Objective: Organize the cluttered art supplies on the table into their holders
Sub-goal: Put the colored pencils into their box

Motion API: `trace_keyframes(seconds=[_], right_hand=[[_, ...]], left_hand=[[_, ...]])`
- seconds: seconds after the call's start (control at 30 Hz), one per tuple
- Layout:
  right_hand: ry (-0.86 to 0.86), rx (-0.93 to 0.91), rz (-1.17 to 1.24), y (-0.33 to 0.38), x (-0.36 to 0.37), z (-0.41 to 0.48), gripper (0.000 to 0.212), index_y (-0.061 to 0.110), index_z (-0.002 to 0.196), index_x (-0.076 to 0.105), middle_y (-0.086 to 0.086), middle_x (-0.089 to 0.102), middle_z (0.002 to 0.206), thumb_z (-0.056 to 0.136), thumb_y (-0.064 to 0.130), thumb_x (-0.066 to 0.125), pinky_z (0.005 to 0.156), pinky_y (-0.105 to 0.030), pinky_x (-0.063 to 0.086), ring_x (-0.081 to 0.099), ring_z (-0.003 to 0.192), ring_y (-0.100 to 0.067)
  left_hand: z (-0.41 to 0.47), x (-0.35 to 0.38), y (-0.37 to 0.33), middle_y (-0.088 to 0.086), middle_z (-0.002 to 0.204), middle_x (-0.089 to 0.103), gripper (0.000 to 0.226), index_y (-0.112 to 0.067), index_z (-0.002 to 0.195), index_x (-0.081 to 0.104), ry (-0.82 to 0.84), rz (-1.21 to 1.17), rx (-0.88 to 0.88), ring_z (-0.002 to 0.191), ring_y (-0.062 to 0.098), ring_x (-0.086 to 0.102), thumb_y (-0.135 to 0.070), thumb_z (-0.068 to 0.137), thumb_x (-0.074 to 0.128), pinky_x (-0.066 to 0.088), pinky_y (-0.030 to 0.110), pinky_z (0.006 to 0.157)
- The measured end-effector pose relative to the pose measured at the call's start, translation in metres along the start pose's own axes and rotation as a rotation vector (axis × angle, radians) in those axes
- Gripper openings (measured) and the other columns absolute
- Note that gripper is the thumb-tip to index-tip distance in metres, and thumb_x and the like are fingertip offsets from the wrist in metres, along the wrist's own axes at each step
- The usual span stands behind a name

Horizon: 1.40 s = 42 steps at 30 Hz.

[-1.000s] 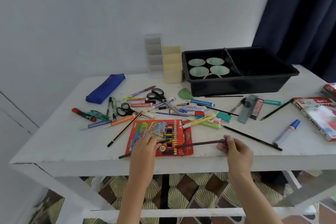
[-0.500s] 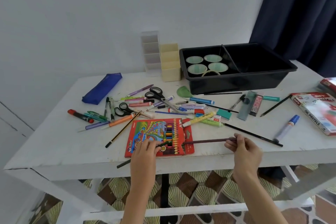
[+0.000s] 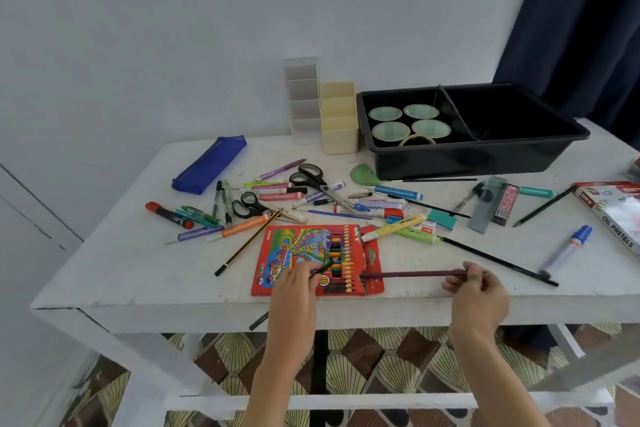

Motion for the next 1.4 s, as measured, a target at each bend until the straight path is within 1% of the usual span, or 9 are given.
trace_keyframes(seconds=[0.13, 0.23, 0.4, 0.63, 0.8, 0.87, 1.0, 1.2, 1.4], right_hand=[[0.012, -0.003, -0.014, -0.002, 0.003, -0.003, 0.018, 0.01, 0.099, 0.058, -0.002, 0.06, 0.071, 0.1, 0.019, 0.042, 0.054, -0.01, 0.049, 0.059, 0.058, -0.009], [0.072, 0.001, 0.008, -0.005, 0.01, -0.009, 0.02, 0.007, 0.099, 0.059, -0.005, 0.063, 0.072, 0.099, 0.017, 0.043, 0.057, -0.013, 0.052, 0.062, 0.061, -0.013], [0.301, 0.004, -0.012, -0.006, 0.034, -0.024, 0.01, 0.011, 0.092, 0.066, -0.007, 0.07, 0.075, 0.092, 0.014, 0.056, 0.062, -0.014, 0.053, 0.068, 0.066, -0.013], [0.569, -0.444, -0.617, 0.014, 0.082, -0.046, 0.01, 0.022, 0.082, 0.075, 0.008, 0.066, 0.078, 0.074, 0.016, 0.077, 0.064, -0.016, 0.039, 0.055, 0.076, -0.009], [0.552, -0.535, -0.678, 0.017, 0.09, -0.053, 0.007, 0.016, 0.089, 0.073, 0.003, 0.063, 0.085, 0.082, 0.015, 0.07, 0.067, -0.016, 0.043, 0.054, 0.077, -0.01], [0.551, -0.458, -0.525, 0.024, 0.08, -0.051, 0.005, 0.019, 0.089, 0.07, 0.004, 0.064, 0.084, 0.086, 0.018, 0.066, 0.061, -0.01, 0.043, 0.056, 0.071, -0.008], [0.838, 0.021, -0.114, 0.003, 0.086, -0.066, 0.014, 0.01, 0.096, 0.071, -0.007, 0.073, 0.081, 0.085, 0.016, 0.065, 0.062, -0.018, 0.052, 0.065, 0.069, -0.011], [0.605, 0.143, 0.162, 0.001, 0.056, -0.034, 0.014, 0.001, 0.096, 0.065, -0.016, 0.069, 0.085, 0.091, 0.007, 0.054, 0.062, -0.02, 0.055, 0.064, 0.07, -0.019], [0.238, 0.026, 0.23, 0.006, 0.005, 0.018, 0.015, 0.001, 0.1, 0.062, -0.009, 0.062, 0.081, 0.094, 0.011, 0.051, 0.057, -0.013, 0.052, 0.06, 0.056, -0.005]], left_hand=[[0.006, 0.02, -0.011, -0.006, 0.106, 0.045, 0.024, -0.024, 0.12, 0.049, 0.126, -0.097, -0.034, 0.096, 0.007, 0.049, -0.025, 0.1, 0.036, 0.046, 0.02, 0.081], [0.008, 0.025, -0.016, -0.005, 0.103, 0.051, 0.017, -0.026, 0.112, 0.049, 0.142, -0.242, -0.082, 0.092, 0.001, 0.05, -0.024, 0.099, 0.039, 0.042, 0.01, 0.076], [0.007, 0.021, -0.015, -0.009, 0.096, 0.057, 0.015, -0.035, 0.099, 0.05, 0.121, -0.498, -0.132, 0.091, -0.004, 0.053, -0.021, 0.098, 0.044, 0.043, 0.009, 0.076], [0.008, 0.027, -0.013, -0.009, 0.097, 0.059, 0.012, -0.027, 0.103, 0.057, 0.12, -0.388, -0.097, 0.094, 0.002, 0.053, -0.021, 0.095, 0.05, 0.044, 0.016, 0.079], [0.007, 0.022, -0.023, -0.008, 0.103, 0.05, 0.016, -0.019, 0.105, 0.063, 0.057, -0.259, -0.023, 0.1, 0.003, 0.048, -0.014, 0.092, 0.056, 0.044, 0.016, 0.085], [0.006, 0.018, -0.033, -0.008, 0.104, 0.05, 0.017, -0.018, 0.106, 0.064, 0.032, -0.225, 0.032, 0.102, -0.001, 0.045, -0.013, 0.092, 0.056, 0.039, 0.008, 0.084], [0.002, 0.027, -0.057, -0.012, 0.1, 0.053, 0.017, -0.019, 0.104, 0.066, 0.095, -0.263, 0.118, 0.102, -0.001, 0.047, -0.013, 0.092, 0.056, 0.039, 0.011, 0.088], [0.003, 0.018, -0.055, -0.015, 0.107, 0.056, 0.022, -0.023, 0.112, 0.062, 0.036, -0.26, 0.062, 0.105, -0.002, 0.049, -0.027, 0.095, 0.049, 0.041, 0.015, 0.093], [0.005, 0.009, -0.01, -0.008, 0.128, 0.053, 0.038, -0.019, 0.125, 0.058, 0.052, -0.064, -0.02, 0.122, 0.007, 0.046, -0.002, 0.092, 0.049, 0.044, 0.037, 0.102]])
Point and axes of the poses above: each hand's wrist, its own z-axis towards the middle knuckle, its own x-axis out of the palm, y = z × x, the point moved 10 cm from there along z, towards the middle knuckle
